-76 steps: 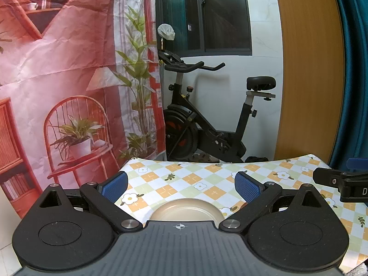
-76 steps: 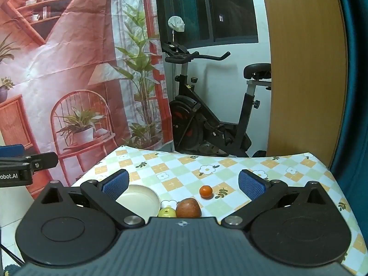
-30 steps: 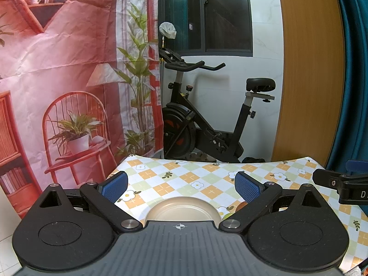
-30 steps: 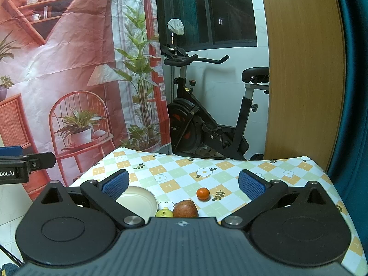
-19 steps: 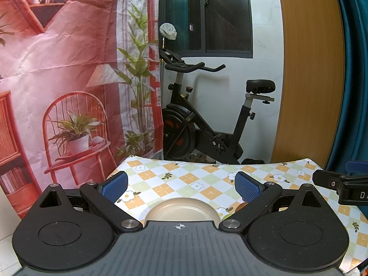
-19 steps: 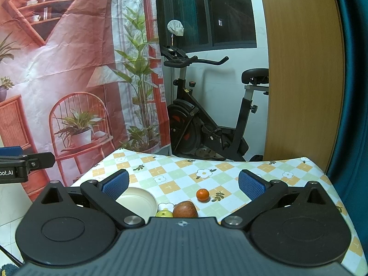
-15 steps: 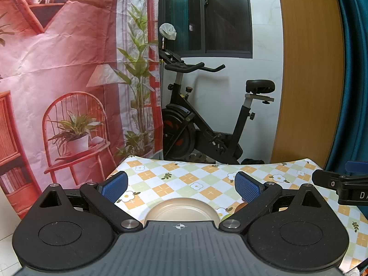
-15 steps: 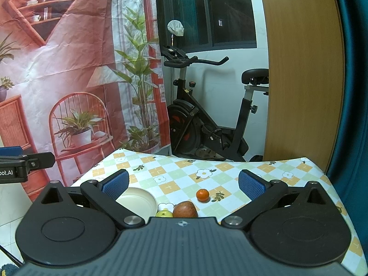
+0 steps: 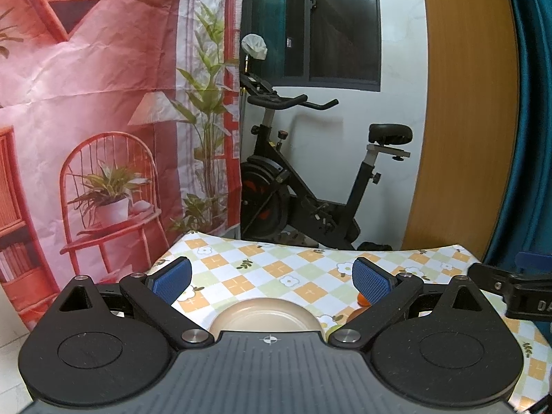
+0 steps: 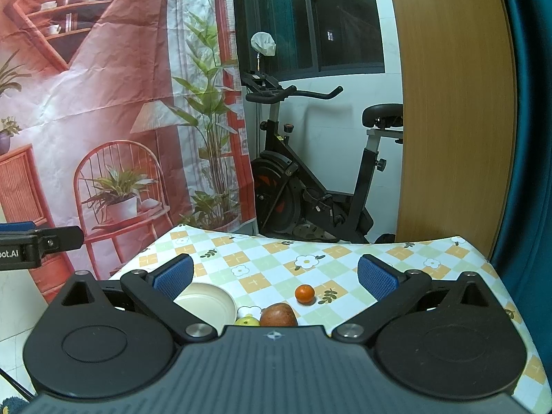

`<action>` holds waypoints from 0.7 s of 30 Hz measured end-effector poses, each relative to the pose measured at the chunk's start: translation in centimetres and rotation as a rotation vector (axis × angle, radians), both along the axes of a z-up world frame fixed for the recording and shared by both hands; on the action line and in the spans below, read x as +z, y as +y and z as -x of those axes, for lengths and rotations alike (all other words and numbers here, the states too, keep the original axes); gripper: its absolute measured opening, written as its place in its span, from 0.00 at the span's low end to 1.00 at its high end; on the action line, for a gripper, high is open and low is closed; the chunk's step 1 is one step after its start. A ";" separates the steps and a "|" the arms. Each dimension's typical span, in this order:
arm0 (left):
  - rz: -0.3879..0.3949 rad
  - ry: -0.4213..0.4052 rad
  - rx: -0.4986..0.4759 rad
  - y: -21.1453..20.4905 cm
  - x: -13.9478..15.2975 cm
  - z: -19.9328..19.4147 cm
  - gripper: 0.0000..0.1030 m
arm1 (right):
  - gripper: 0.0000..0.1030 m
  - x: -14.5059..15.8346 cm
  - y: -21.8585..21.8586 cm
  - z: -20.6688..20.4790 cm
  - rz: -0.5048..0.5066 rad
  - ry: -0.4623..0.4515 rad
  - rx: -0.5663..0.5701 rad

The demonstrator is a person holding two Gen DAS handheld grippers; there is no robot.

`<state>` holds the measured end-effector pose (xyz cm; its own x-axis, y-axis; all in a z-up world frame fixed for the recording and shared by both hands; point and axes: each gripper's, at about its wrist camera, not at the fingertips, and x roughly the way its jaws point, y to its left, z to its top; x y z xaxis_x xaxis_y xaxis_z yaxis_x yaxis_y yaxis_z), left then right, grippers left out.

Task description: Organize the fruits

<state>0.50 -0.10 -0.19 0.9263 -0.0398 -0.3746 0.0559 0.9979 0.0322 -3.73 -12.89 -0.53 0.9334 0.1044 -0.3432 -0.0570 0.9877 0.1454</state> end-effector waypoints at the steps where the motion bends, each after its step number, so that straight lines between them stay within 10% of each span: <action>1: -0.004 -0.005 0.007 -0.2 -0.2 -0.2 0.98 | 1.00 0.0 0.0 0.0 0.003 -0.008 -0.001; 21: -0.011 0.044 -0.092 -3.2 -6.9 -5.8 0.91 | 1.00 -8.8 -4.9 -2.5 -0.149 -0.136 -0.048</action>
